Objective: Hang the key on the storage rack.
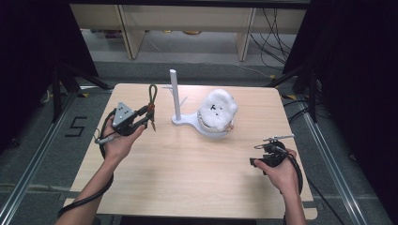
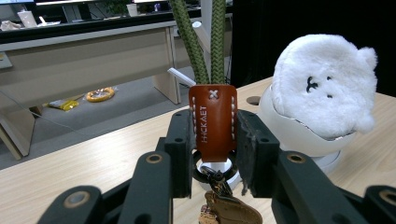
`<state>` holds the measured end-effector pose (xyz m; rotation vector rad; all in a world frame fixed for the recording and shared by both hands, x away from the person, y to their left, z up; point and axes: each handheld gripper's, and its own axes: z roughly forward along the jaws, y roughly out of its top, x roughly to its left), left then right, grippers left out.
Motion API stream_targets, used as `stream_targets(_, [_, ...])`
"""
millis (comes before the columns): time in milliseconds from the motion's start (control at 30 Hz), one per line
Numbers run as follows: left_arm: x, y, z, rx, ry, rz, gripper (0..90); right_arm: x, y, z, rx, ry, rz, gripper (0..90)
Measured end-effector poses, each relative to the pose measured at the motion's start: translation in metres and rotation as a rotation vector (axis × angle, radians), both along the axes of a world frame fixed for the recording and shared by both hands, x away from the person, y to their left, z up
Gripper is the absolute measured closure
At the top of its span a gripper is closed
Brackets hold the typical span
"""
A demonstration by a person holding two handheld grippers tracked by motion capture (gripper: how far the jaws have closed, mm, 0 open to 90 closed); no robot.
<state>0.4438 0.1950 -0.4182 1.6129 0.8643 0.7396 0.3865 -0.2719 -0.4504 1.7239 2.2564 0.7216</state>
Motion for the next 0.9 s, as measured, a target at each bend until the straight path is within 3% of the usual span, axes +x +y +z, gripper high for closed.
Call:
stream_targets(233, [0.005, -0.005, 0.001, 0.012, 0.008, -0.008, 67.4, 0.000, 0.000, 0.000, 0.003, -0.003, -0.006, 40.2])
stream_targets(267, [0.006, -0.005, 0.001, 0.014, 0.010, -0.010, 67.4, 0.001, -0.001, -0.001, 0.000, -0.027, 0.014, 40.2])
stream_targets(567, [0.013, -0.008, -0.002, 0.009, 0.023, -0.012, 67.4, -0.001, 0.002, -0.002, 0.031, -0.025, -0.020, 40.2])
stream_targets(667, [0.015, -0.009, -0.002, 0.015, 0.028, -0.014, 67.4, 0.001, -0.003, 0.000, -0.005, -0.026, 0.033, 40.2])
stream_targets(900, [0.021, -0.010, -0.004, 0.025, 0.043, -0.016, 67.4, 0.001, -0.002, 0.000, 0.003, -0.029, 0.016, 40.2])
